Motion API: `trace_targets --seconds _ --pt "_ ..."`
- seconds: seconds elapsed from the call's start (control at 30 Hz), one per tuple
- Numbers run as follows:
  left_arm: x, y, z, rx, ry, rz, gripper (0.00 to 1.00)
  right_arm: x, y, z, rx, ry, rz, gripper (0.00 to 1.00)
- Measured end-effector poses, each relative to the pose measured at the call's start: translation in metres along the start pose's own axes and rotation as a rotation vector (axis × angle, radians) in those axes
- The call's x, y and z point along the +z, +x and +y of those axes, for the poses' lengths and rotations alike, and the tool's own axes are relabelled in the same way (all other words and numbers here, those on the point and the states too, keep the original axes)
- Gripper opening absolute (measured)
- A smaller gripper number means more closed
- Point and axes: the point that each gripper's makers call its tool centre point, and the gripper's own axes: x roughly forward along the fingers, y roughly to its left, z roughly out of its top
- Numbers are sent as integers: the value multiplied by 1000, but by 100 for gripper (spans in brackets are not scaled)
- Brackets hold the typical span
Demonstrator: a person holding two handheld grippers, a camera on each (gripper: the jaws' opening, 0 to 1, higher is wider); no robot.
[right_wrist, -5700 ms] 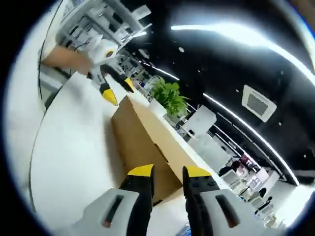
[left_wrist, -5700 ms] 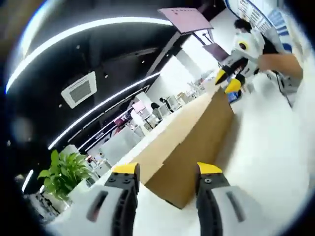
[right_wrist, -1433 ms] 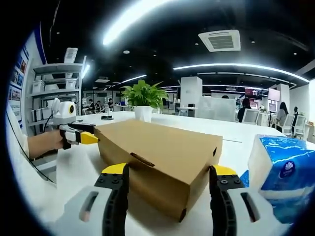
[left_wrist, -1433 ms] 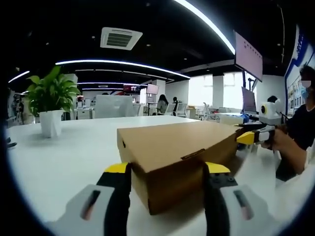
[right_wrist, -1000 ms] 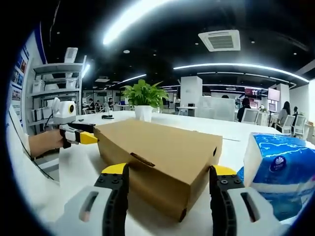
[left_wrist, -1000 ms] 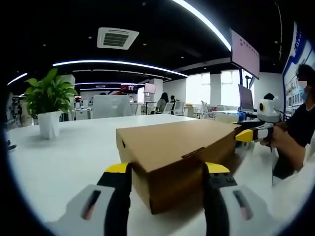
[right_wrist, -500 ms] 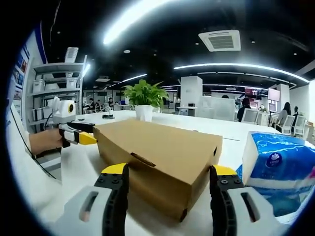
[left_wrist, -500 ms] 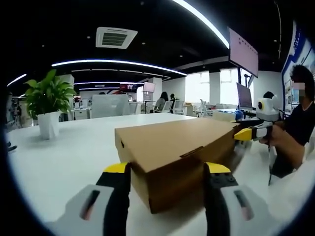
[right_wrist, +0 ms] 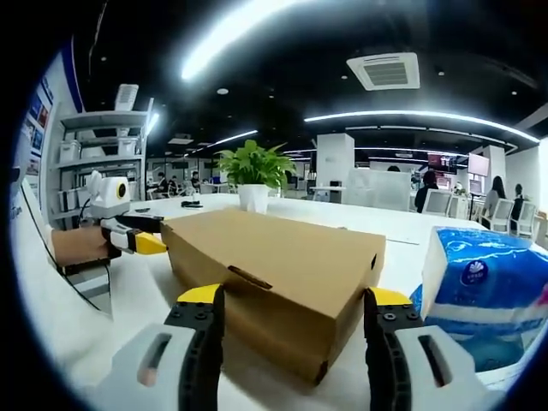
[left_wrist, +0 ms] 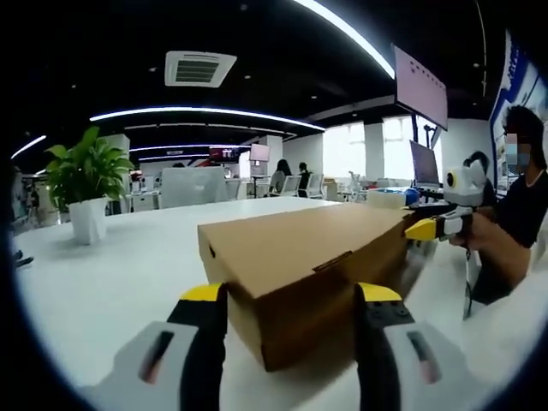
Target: Operate the shoe box by opening the lid, removing the specified soft item, and placing it in the target area until the item is outside and the box remains undamaged.
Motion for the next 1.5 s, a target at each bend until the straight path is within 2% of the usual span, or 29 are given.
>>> trace_targets --seconds 0.57,0.9,1.13,1.27,1.5 --pt "1 -4 -2 4 -31 -21 60 -1 -3 3 -7 -2 13 67" --pt "0 -6 -3 8 2 -7 60 -1 -6 5 -14 -8 15 67" --pt "0 -6 -3 4 -11 -2 61 -3 -7 6 -32 -1 7 66" --pt "-1 -6 -2 7 25 8 60 -5 -6 7 -40 -23 21 66" --pt "-1 -5 -2 -6 15 13 61 -6 -6 6 -49 -19 33 66"
